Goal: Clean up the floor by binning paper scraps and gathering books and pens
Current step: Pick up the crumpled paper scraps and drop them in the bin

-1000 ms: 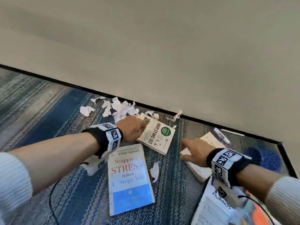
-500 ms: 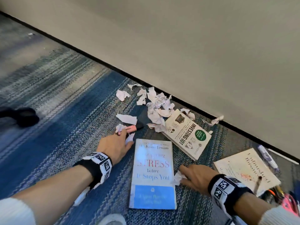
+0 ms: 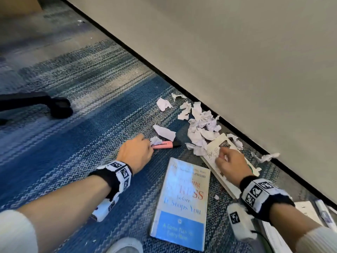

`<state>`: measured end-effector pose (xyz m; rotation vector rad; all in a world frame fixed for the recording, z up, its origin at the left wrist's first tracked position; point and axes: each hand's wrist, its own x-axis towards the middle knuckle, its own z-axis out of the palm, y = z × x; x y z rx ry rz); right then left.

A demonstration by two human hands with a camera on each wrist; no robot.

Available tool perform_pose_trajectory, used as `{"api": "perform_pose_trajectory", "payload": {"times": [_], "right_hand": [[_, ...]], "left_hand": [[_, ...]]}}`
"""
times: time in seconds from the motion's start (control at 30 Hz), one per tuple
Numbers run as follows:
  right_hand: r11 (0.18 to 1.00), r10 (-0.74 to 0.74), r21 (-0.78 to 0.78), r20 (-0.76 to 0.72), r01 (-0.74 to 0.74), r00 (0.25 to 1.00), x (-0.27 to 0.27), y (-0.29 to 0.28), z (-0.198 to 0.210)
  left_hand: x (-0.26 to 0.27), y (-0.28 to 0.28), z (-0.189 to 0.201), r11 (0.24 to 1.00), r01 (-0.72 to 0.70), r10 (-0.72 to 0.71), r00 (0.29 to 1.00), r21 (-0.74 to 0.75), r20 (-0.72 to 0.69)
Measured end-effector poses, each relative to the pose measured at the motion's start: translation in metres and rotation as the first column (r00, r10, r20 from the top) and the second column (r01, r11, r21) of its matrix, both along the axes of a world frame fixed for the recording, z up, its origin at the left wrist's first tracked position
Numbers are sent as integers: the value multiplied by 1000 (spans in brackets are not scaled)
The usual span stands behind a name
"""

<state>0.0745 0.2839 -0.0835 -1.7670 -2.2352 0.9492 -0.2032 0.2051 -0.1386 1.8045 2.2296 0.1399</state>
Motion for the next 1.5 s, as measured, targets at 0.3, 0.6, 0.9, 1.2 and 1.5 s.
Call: {"api": "perform_pose_trajectory", "payload": {"times": [0.3, 0.6, 0.9, 1.2, 1.5], "right_hand": [[959, 208, 91, 409, -267, 888, -53, 31, -28], [948, 117, 203, 490, -244, 864, -52, 33, -70], [923, 169, 300, 248, -242, 954, -51, 34, -54], [951, -61, 308, 284, -30, 957, -72, 75, -33], [893, 291, 117, 585, -434, 757, -93, 74, -63]], "left_hand": [[7, 54, 6, 996, -89, 86, 987, 20, 137], [32, 73, -37, 999, -46, 47, 999, -29, 21], [12, 77, -46, 992, -103, 90, 983, 77, 158], [19, 92, -38, 968, -42, -9, 980, 248, 198], [2, 145, -15, 982, -96, 79, 991, 161, 110]]}}
